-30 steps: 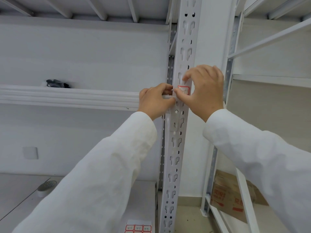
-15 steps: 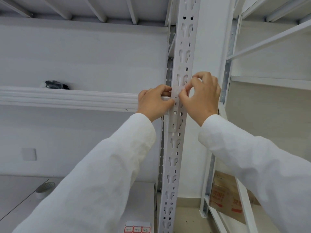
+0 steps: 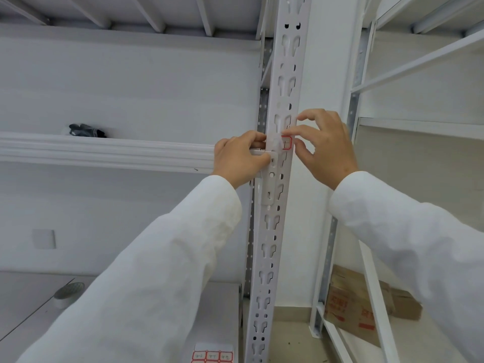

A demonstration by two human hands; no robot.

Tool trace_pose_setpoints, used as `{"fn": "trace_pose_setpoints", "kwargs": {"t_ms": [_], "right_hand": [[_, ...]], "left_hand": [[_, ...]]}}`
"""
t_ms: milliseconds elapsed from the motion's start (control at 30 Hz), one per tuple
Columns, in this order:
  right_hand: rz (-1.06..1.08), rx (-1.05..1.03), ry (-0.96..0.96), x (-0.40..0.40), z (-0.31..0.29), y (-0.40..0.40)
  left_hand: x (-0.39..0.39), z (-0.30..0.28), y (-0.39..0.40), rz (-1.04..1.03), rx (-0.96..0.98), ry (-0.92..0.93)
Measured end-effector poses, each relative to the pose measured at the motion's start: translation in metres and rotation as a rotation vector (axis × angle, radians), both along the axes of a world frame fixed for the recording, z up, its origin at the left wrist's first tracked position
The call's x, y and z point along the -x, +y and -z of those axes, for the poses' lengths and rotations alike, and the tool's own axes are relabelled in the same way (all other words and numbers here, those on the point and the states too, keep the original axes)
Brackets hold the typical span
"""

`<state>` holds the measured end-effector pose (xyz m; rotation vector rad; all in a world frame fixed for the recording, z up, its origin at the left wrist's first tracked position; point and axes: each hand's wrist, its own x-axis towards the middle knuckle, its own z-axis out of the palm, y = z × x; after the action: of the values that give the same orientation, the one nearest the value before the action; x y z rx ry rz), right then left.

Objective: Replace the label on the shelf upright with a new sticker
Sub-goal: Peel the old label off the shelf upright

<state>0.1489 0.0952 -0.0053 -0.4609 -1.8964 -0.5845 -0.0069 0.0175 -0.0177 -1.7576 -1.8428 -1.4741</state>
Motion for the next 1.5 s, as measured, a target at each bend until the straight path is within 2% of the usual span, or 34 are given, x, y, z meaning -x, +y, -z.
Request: {"fn": "trace_pose_setpoints", "kwargs": {"t_ms": [333, 733, 1067, 1300, 1500], "right_hand": [[-0.01, -0.049, -0.052, 0.003, -0.003, 0.002], [-0.019, 0.005, -0.105, 0.009, -0.015, -0.003], [-0.02, -0.057, -0.132, 0.009, -0.008, 0.004], [-0.053, -0.049, -0.01, 0.005, -0.001, -0.001], [-0.024, 0.04, 0.082, 0.003, 0.005, 0.0]], "left_hand": [[0.001, 0.001, 0.002, -0.002, -0.01, -0.003], [0.002, 0.0, 0.004, 0.006, -0.008, -0.016], [0.001, 0.001, 0.004, 0.007, -0.01, -0.006], [0.001, 0.001, 0.003, 0.004, -0.007, -0.002], [0.002, 0.002, 0.005, 0.011, -0.014, -0.005]]}}
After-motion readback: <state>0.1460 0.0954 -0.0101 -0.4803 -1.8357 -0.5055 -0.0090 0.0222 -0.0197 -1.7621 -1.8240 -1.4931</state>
